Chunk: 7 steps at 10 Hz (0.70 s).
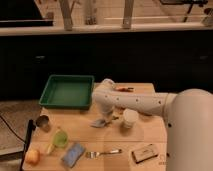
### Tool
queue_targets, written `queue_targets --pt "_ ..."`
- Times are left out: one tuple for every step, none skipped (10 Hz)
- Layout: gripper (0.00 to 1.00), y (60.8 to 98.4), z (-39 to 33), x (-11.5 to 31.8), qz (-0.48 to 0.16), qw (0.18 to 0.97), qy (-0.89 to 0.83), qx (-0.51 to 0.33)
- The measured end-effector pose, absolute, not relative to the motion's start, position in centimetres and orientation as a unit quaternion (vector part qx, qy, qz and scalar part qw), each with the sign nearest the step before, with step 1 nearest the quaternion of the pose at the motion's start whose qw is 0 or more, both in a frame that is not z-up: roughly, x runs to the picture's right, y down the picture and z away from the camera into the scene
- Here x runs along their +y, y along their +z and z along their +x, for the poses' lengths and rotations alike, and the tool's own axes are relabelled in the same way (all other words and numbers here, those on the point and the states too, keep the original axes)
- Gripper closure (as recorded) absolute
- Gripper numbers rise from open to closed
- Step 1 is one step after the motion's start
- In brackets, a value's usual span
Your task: Wipe table surface with towel
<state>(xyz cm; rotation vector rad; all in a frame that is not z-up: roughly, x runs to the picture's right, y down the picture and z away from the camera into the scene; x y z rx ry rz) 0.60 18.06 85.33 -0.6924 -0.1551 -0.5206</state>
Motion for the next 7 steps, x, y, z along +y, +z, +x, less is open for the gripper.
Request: queue_targets --pt "1.00 85.3 -0.8 18.0 -0.334 0.903 -0.259 -0.082" --pt "1.00 85.2 -2.3 18.0 -0.329 0.901 -0.269 -0.090" --pt "1.00 85.0 -4.1 18.3 -0.325 0.896 -0.284 -0.101" --pt "1.00 84.6 -5.2 18.8 -0.324 0.892 -0.296 -0.109" --pt "1.00 84.2 -5.9 19.6 -0.324 0.887 -0.308 -0.116" --pt "1.00 83.6 -6.3 20.7 -0.324 0.882 -0.320 -0.123" --pt "1.00 83.0 -6.3 21.6 -0.326 0.879 -0.326 -0.126"
